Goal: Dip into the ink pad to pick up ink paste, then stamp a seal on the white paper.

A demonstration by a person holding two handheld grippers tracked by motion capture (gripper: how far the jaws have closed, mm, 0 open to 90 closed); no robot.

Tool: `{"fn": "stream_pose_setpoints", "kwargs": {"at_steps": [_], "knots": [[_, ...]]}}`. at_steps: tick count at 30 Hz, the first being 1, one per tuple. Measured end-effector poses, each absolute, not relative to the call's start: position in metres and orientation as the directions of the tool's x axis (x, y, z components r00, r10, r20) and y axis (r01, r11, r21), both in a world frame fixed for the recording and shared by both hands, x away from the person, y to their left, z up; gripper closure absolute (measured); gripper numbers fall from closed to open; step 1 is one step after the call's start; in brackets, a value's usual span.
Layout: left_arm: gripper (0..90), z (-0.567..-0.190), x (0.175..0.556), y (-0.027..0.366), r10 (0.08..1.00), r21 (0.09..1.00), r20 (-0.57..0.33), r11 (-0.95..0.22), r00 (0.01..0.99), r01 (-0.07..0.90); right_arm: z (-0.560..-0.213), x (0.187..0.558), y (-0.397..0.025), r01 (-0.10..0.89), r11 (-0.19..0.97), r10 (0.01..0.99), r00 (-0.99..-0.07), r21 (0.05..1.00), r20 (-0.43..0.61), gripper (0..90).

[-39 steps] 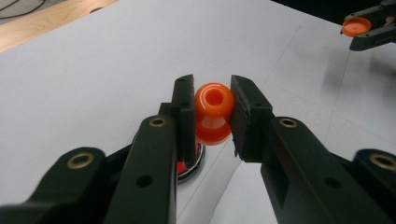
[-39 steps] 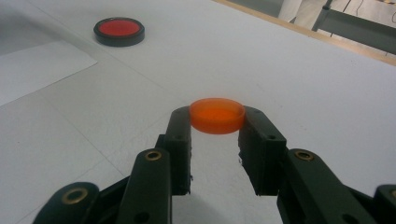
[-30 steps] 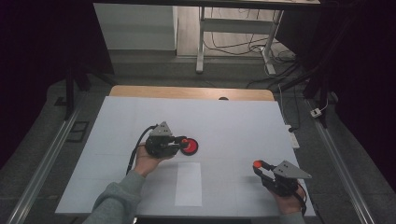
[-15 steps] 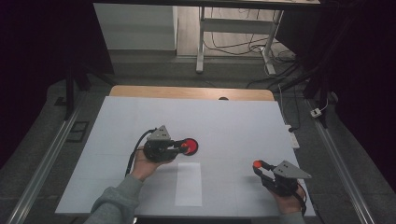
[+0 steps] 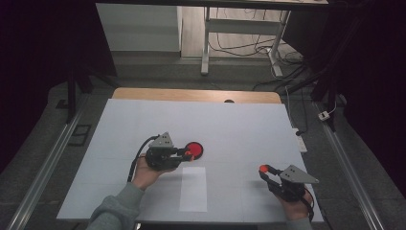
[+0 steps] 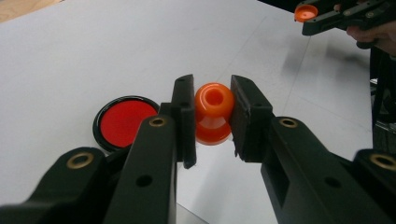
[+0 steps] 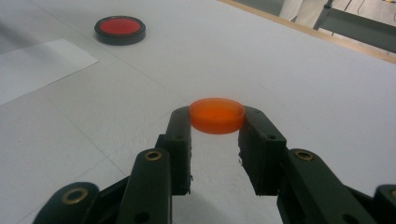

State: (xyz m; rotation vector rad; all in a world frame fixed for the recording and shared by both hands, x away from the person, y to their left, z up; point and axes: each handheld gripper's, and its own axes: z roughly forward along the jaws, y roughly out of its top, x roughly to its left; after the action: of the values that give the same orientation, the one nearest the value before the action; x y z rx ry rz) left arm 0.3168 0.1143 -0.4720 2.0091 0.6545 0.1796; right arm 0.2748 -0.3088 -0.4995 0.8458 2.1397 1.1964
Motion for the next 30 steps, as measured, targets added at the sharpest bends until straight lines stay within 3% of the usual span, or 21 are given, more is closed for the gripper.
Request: {"fn": "stream_pose_setpoints", "kwargs": {"at_steps": [30], "knots": [[72.3, -0.484, 0.302, 0.118, 0.487, 0.833, -0.148, -0.407, 0.861, 0.373, -0.500, 0.275, -0.308, 0.257, 0.411, 0.735, -0.661, 0.875, -0.150, 64.5]]}}
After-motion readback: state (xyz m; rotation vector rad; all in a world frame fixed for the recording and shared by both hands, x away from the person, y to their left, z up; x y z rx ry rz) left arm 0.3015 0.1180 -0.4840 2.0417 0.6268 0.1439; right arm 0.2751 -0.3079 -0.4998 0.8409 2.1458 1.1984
